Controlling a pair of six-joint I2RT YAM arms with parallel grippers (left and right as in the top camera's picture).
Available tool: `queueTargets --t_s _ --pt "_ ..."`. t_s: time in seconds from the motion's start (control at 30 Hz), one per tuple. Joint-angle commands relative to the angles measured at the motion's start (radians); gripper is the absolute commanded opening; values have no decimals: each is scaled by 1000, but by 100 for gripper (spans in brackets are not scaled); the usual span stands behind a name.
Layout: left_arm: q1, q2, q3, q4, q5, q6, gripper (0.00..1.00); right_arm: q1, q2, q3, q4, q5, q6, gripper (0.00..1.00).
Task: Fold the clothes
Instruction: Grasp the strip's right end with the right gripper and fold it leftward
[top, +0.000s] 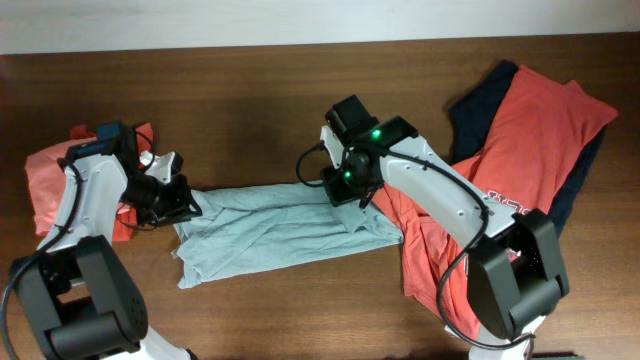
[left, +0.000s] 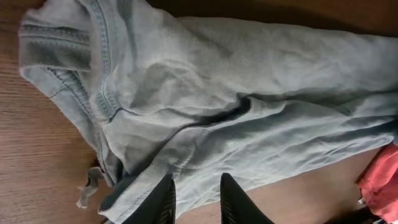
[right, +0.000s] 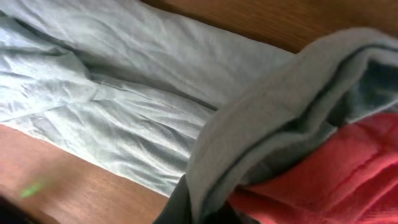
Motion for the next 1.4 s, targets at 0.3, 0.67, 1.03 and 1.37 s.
queueTargets --t_s 0.3,0.67,1.03,1.37 --pt "-4 -23 -1 3 4 20 25 76 69 18 30 -23 -60 7" --pt "-4 -23 -1 5 3 20 25 157 69 18 61 61 -153 52" --pt "-4 -23 -1 3 4 19 25 -42 39 18 -122 346 -24 58" --pt "-4 -23 -1 3 3 20 25 -110 49 16 -159 296 -146 64"
